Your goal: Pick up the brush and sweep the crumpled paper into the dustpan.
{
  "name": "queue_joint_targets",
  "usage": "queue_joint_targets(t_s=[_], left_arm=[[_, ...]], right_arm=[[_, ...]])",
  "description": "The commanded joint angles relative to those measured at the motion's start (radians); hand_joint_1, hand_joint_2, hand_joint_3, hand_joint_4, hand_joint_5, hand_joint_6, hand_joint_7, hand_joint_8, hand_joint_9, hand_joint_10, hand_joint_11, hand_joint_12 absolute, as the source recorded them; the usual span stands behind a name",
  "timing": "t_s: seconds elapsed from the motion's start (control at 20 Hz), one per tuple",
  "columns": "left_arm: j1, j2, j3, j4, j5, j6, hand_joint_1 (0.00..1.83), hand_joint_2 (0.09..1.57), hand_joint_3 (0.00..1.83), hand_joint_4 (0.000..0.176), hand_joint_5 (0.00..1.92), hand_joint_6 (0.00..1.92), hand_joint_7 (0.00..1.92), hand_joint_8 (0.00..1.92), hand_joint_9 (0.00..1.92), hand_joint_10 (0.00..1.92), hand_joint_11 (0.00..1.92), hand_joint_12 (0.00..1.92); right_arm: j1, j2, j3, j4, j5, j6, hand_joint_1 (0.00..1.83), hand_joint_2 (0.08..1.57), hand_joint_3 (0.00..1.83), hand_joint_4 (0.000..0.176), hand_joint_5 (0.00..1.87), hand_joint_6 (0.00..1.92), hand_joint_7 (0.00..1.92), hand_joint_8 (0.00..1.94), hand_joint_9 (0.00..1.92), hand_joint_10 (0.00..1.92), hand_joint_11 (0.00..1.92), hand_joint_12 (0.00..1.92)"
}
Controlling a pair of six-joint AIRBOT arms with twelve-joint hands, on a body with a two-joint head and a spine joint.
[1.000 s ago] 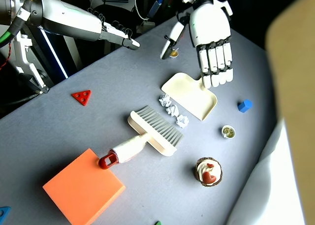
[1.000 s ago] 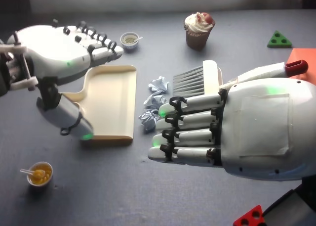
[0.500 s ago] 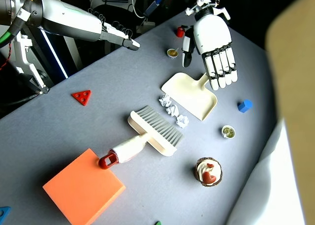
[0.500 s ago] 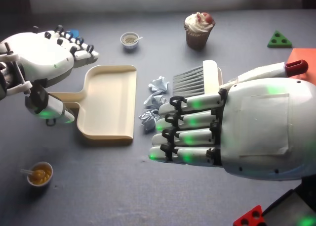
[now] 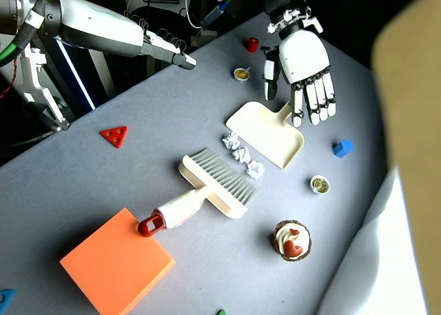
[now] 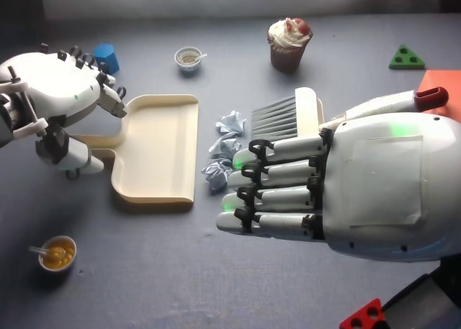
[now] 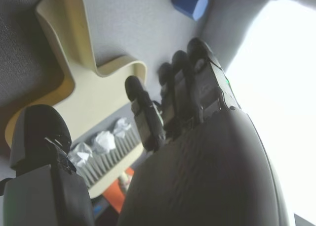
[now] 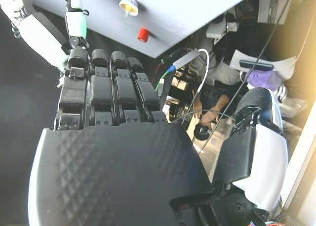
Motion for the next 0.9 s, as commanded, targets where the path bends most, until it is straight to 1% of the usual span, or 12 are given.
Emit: queue_joint_targets(t_s=[0.0,0.05,0.15,0.25,0.4,0.5,0.55,0.6,0.65,0.7,0.8,0.85], left_arm=[[0.001,0.004,0.008,0.012,-0.097,0.01,0.86,1.05,0.01,0.105,0.59,0.02,0.24,0.0,0.19,0.0,0.13,0.15],[0.007,0.001,0.014,0.008,-0.099,0.011,0.85,1.04,0.0,0.108,0.6,0.02,0.25,0.01,0.2,0.01,0.14,0.16],[0.023,-0.007,0.022,-0.003,-0.118,0.014,0.86,1.03,0.0,0.099,0.6,0.01,0.24,0.0,0.21,0.01,0.15,0.16],[0.039,-0.015,0.027,-0.013,-0.129,0.015,0.87,1.02,0.0,0.095,0.6,0.01,0.21,0.0,0.19,0.0,0.13,0.16],[0.057,-0.027,0.033,-0.024,-0.142,0.015,0.86,1.02,0.0,0.1,0.59,0.0,0.22,0.0,0.19,0.0,0.12,0.16],[0.064,-0.04,0.038,-0.023,-0.147,0.015,0.86,1.02,0.0,0.094,0.59,0.0,0.2,0.0,0.18,0.0,0.13,0.16],[0.066,-0.045,0.04,-0.023,-0.148,0.015,0.89,1.01,0.0,0.083,0.61,0.01,0.2,0.0,0.19,0.01,0.12,0.16],[0.068,-0.053,0.043,-0.024,-0.149,0.015,0.88,1.02,0.0,0.078,0.6,0.0,0.19,0.0,0.18,0.0,0.12,0.16],[0.07,-0.059,0.044,-0.025,-0.152,0.015,0.88,1.02,0.0,0.08,0.62,0.01,0.21,0.01,0.19,0.0,0.13,0.17],[0.072,-0.065,0.045,-0.025,-0.157,0.015,0.89,1.02,0.0,0.076,0.63,0.01,0.21,0.01,0.19,0.0,0.13,0.17],[0.073,-0.074,0.046,-0.025,-0.159,0.015,0.93,1.03,0.0,0.05,0.71,0.01,0.22,0.0,0.19,0.0,0.13,0.19],[0.074,-0.078,0.047,-0.024,-0.16,0.015,0.97,1.06,0.0,0.029,0.82,0.01,0.24,0.0,0.2,0.0,0.12,0.19]], right_arm=[[0.028,0.009,-0.01,0.025,-0.022,-0.006,0.0,0.88,0.0,0.0,0.04,0.0,0.06,0.0,0.07,0.0,0.07,0.05],[0.028,0.009,-0.012,0.025,-0.03,-0.006,0.0,0.88,0.0,0.0,0.05,0.01,0.07,0.01,0.08,0.01,0.08,0.06],[0.028,0.009,-0.012,0.025,-0.03,-0.006,0.0,0.88,0.0,0.0,0.06,0.01,0.08,0.01,0.1,0.01,0.1,0.06],[0.028,0.009,-0.013,0.025,-0.042,-0.012,0.0,0.89,0.0,0.0,0.07,0.01,0.08,0.0,0.09,0.0,0.09,0.05],[0.028,0.009,-0.024,0.019,-0.09,-0.012,0.0,0.89,0.01,0.0,0.05,0.0,0.07,0.0,0.08,0.0,0.08,0.05],[0.027,0.009,-0.041,0.007,-0.149,-0.012,0.0,0.9,0.01,0.0,0.05,0.0,0.06,0.0,0.07,0.0,0.06,0.04],[0.026,0.009,-0.046,0.005,-0.166,-0.012,0.0,0.9,0.0,0.0,0.05,0.0,0.06,0.0,0.07,0.0,0.06,0.04],[0.024,0.009,-0.049,0.005,-0.181,-0.012,0.0,0.9,0.0,0.0,0.05,0.0,0.07,0.0,0.07,0.0,0.06,0.04],[0.023,0.009,-0.054,0.005,-0.197,-0.012,0.0,0.9,0.0,0.0,0.07,0.01,0.1,0.01,0.11,0.01,0.1,0.05],[0.023,0.009,-0.057,0.005,-0.206,-0.011,0.0,0.9,0.0,0.0,0.07,0.01,0.1,0.01,0.11,0.01,0.1,0.05],[0.023,0.009,-0.057,0.005,-0.206,-0.011,0.0,0.9,0.0,0.0,0.08,0.01,0.1,0.01,0.11,0.01,0.1,0.05],[0.023,0.009,-0.057,0.005,-0.206,-0.01,0.0,0.9,0.0,0.0,0.06,0.0,0.07,0.0,0.08,0.0,0.07,0.04]])
